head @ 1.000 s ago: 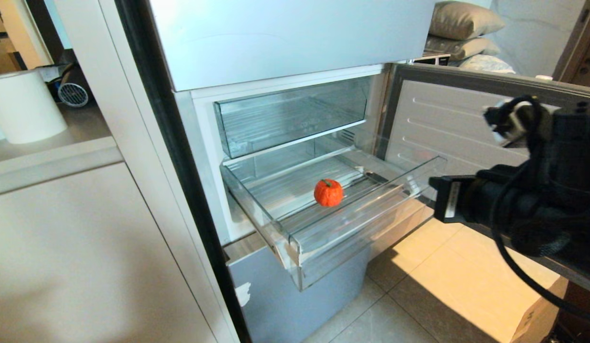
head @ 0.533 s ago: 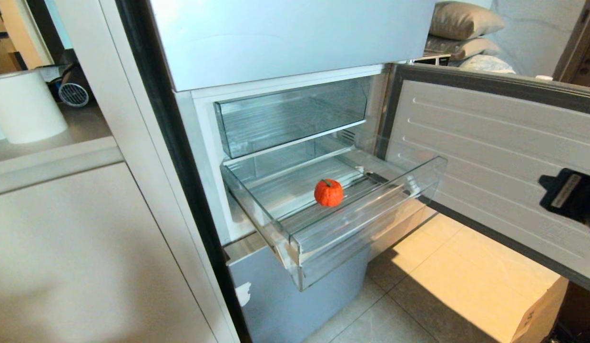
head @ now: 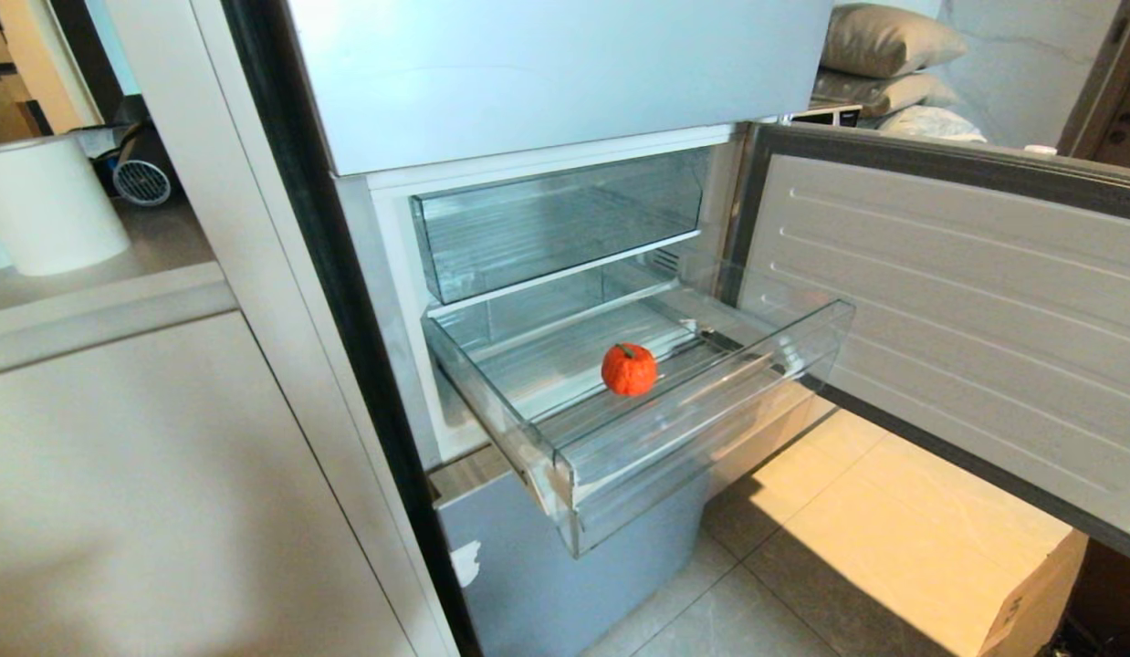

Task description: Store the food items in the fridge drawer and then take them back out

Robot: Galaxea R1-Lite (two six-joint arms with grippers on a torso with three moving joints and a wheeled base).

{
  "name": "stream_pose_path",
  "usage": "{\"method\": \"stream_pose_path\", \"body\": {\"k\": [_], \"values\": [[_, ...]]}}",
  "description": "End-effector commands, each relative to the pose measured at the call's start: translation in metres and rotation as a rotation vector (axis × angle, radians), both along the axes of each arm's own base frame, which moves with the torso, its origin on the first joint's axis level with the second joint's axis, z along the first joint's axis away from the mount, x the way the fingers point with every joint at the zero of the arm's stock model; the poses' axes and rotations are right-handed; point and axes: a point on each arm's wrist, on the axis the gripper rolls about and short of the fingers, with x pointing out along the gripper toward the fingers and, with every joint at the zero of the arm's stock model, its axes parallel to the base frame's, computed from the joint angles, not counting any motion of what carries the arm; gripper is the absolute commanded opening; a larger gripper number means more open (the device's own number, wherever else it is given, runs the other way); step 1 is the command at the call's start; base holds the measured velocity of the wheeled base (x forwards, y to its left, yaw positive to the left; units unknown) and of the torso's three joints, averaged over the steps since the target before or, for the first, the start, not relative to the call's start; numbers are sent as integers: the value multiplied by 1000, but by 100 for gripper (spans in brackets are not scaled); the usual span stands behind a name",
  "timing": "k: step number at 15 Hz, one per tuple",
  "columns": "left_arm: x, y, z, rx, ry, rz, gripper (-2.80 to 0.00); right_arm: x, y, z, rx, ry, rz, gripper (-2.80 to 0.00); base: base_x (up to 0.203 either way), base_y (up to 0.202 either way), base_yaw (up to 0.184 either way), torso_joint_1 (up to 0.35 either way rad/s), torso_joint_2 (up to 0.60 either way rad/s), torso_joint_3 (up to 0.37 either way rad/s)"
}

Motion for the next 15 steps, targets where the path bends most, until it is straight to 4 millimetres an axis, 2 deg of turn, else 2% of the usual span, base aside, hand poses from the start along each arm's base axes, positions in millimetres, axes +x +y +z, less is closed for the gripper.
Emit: {"method": "stream_pose_path", "body": {"k": [1,4,7,9,13,15], "values": [[0,0,0,0,1,1,-280,-22,-2,3,-24,-57,-80,0,0,0,0,0,0,0],[0,0,0,0,1,1,-280,-16,-28,0,-6,-4,-172,0,0,0,0,0,0,0],[0,0,0,0,1,1,-280,-24,-66,-4,25,14,-253,0,0,0,0,0,0,0],[0,0,0,0,1,2,-280,-30,-92,-6,57,25,-222,0,0,0,0,0,0,0],[0,0,0,0,1,1,-280,-16,-143,-28,173,75,-203,0,0,0,0,0,0,0],[0,0,0,0,1,1,-280,-2,-175,-46,194,88,-193,0,0,0,0,0,0,0]]}}
